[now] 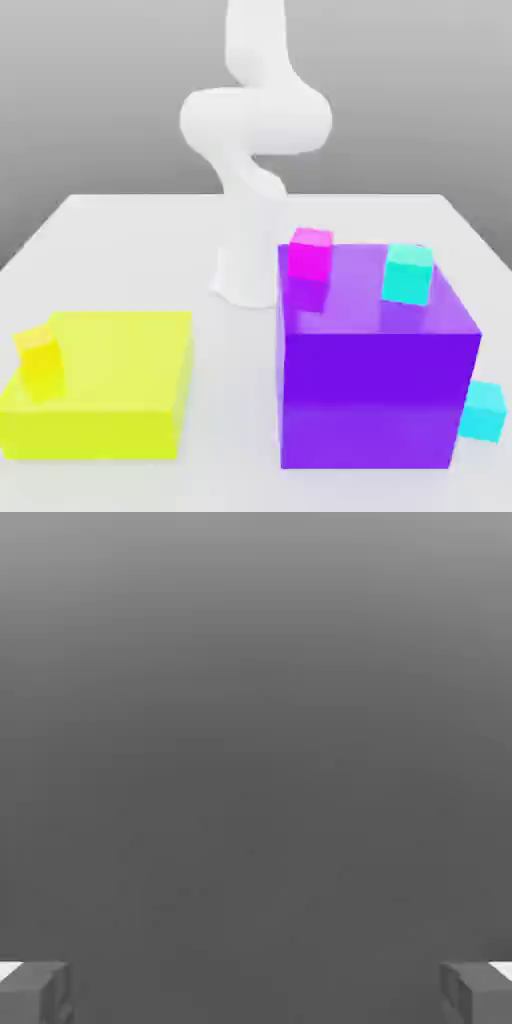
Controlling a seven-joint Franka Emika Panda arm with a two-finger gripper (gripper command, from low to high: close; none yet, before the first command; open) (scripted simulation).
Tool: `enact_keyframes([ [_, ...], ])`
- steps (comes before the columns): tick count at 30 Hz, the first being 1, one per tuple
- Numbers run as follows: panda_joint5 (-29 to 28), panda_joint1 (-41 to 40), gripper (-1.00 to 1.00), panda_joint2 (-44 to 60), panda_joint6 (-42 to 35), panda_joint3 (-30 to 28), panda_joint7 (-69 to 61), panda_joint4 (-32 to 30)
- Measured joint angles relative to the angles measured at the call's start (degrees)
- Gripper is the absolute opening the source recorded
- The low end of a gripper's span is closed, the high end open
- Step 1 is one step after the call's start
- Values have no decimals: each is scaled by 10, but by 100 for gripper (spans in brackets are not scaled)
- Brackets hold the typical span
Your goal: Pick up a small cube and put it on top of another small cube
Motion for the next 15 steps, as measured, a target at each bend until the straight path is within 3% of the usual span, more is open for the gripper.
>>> enact_keyframes([
  [15,131,-36,0,-23,-35,248,415,-28],
])
